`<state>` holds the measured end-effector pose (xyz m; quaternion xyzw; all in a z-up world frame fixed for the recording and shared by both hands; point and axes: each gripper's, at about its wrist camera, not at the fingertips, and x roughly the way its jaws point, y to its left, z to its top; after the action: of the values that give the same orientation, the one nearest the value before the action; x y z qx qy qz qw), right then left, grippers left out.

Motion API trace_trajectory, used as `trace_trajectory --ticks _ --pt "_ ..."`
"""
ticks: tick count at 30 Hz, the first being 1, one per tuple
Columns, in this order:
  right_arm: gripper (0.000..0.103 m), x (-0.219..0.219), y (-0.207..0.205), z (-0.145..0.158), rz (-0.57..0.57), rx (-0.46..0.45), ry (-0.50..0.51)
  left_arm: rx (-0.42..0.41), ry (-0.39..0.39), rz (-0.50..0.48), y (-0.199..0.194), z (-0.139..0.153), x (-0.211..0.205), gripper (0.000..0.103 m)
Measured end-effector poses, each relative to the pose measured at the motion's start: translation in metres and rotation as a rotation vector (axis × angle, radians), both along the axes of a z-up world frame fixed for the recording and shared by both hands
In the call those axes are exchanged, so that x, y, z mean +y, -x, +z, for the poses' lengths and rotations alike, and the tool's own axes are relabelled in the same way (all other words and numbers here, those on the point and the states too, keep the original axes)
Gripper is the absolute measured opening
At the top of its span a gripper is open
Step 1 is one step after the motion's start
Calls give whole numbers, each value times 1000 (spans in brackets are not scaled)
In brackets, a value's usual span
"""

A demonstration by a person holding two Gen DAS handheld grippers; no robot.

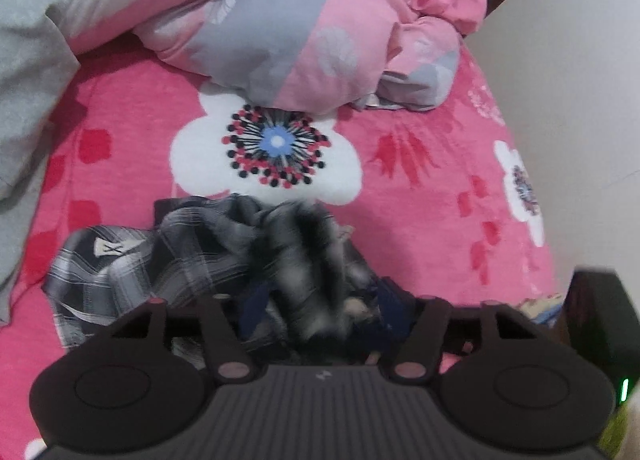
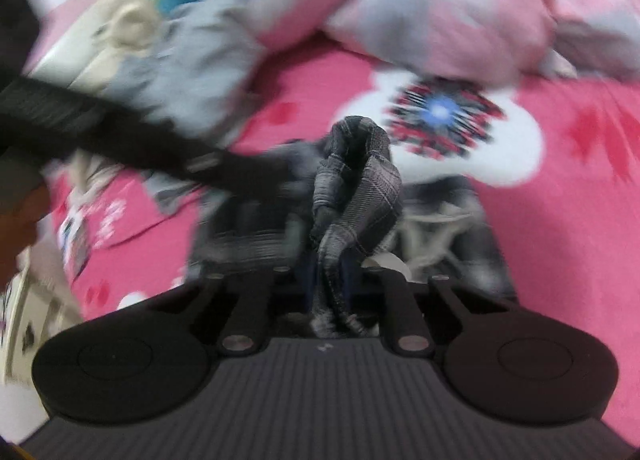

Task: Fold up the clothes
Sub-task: 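Grasp the plaid shirt with the left gripper while the right gripper grasps it too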

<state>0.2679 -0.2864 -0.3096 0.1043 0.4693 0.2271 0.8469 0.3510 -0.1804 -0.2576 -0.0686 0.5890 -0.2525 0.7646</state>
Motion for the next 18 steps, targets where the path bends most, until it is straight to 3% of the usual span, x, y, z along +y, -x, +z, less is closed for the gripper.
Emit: trace_trajectory --ticks 4,7,9,11,14,16,18 --pt "11 30 19 16 125 -67 21 33 -50 30 2 -10 6 72" --pt "9 39 27 20 157 -81 -4 90 -94 79 4 -25 15 50" --pt "9 40 33 22 159 -83 -18 125 -91 124 5 -36 23 29" --pt "10 36 36 24 161 -80 -25 139 -82 146 6 -44 28 14" --pt "14 17 38 32 164 -81 -12 118 -90 172 10 -48 31 12" --pt "29 -1 44 40 161 -96 21 110 -89 202 13 -45 34 11" --pt "54 -24 49 47 132 -130 94 99 -78 240 17 -36 40 11"
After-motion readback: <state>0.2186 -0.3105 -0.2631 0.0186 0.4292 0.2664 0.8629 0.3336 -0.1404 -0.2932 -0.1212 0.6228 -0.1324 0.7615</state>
